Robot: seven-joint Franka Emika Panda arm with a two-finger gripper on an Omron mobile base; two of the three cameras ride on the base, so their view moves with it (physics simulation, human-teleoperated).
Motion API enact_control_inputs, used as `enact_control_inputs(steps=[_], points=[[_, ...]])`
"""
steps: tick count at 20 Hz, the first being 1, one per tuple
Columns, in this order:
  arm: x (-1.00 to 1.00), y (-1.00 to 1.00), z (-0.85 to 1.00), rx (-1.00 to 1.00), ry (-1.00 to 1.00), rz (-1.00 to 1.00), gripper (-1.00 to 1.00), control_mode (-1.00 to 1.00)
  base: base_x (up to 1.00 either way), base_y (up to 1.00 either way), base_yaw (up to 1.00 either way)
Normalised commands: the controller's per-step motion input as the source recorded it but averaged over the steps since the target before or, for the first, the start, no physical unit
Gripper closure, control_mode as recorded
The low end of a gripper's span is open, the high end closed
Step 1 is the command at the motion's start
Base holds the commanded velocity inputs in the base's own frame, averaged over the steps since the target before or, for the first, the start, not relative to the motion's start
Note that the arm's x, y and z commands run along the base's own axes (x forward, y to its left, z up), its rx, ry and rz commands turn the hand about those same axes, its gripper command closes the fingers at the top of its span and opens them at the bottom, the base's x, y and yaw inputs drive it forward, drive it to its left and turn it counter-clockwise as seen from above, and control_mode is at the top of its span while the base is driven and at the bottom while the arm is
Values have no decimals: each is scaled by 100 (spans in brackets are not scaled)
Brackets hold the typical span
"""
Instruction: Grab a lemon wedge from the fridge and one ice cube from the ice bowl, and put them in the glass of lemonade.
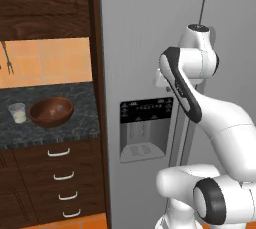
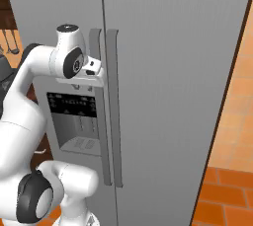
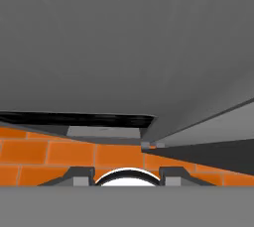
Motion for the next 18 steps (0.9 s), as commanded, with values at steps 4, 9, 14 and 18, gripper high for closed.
enact_control_inputs(steps=[4, 9, 14, 18], points=[[-23, 0, -3, 0, 5, 0, -100, -100, 0, 0, 0], [-84, 5, -28, 2, -2, -3, -100, -100, 0, 0, 0], [-76, 11, -9, 2, -2, 0, -100, -100, 0, 0, 0], [-56, 0, -1, 4, 2, 0, -100, -100, 0, 0, 0]])
